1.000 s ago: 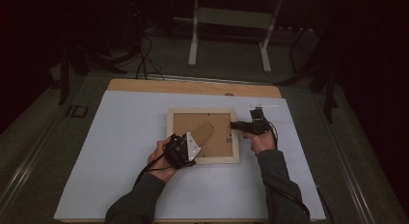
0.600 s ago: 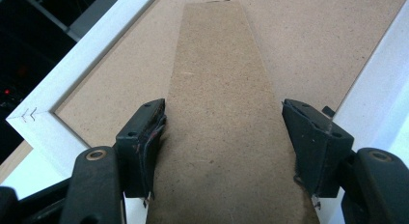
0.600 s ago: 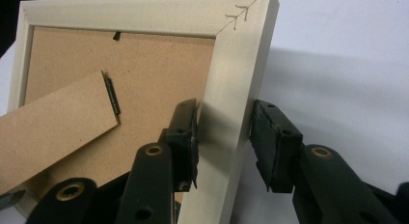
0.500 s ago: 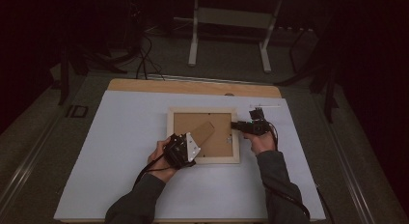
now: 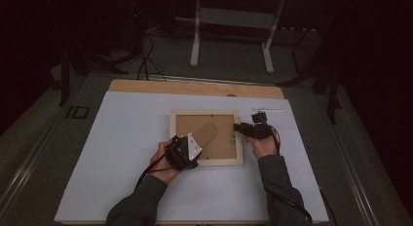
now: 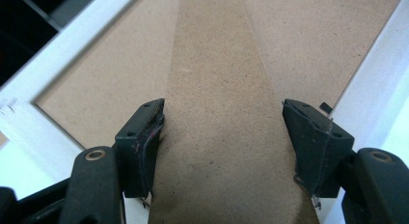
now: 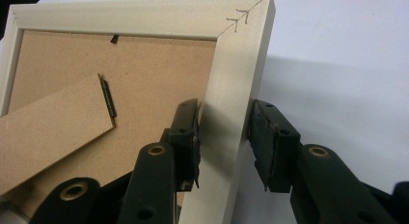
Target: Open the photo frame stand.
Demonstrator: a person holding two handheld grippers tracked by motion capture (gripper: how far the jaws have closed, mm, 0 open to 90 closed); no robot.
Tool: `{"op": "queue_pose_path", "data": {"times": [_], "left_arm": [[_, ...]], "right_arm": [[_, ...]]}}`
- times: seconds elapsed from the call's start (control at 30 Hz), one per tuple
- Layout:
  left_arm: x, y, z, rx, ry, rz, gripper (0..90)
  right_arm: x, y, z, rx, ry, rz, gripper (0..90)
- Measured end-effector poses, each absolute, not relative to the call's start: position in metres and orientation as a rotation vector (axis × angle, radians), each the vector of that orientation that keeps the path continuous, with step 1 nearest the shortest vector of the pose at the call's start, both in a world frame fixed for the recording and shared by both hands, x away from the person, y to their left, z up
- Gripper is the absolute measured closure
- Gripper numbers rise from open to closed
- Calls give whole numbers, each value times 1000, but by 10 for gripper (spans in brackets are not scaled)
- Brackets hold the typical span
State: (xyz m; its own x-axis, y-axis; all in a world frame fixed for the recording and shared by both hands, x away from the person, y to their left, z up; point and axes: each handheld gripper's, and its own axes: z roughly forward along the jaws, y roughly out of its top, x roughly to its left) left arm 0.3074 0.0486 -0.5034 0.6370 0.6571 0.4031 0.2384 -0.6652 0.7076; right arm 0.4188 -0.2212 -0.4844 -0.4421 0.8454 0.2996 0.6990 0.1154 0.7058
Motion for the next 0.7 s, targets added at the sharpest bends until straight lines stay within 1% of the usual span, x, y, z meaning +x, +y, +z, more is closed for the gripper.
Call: {"op": "queue_pose_path", "data": {"times": [0.47, 0.7], "left_arm": [[299, 44, -503, 2225, 622, 997, 353], [297, 44, -503, 2205, 591, 1031, 353]], "right_arm": [[423, -222, -480, 1516, 2263, 1207, 623], [430, -231, -480, 1546, 2303, 1278, 581]]}}
